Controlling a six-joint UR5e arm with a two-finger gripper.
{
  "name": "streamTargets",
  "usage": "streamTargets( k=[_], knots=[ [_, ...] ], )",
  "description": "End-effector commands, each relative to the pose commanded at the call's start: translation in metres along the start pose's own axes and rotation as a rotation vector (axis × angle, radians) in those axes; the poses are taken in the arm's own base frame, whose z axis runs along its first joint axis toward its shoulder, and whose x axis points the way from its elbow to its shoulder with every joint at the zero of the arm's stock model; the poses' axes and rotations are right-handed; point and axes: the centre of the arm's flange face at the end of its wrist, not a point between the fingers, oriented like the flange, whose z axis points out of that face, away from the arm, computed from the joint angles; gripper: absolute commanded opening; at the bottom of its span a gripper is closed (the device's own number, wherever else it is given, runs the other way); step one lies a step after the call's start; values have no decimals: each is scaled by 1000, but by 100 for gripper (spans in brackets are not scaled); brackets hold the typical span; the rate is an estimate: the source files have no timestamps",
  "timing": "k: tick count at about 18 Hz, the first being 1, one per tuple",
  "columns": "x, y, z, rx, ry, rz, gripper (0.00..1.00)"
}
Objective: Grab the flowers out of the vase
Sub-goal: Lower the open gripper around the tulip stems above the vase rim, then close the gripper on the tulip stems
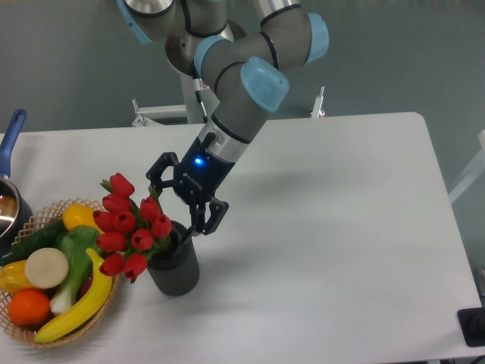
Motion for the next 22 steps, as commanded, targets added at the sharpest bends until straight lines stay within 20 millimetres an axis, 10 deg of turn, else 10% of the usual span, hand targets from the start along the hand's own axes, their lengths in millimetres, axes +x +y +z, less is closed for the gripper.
streamTargets(
  k=[18, 22],
  knots=[
    [1, -2, 22, 47, 60, 55, 100],
    [1, -3, 21, 49, 60, 56, 78]
  ],
)
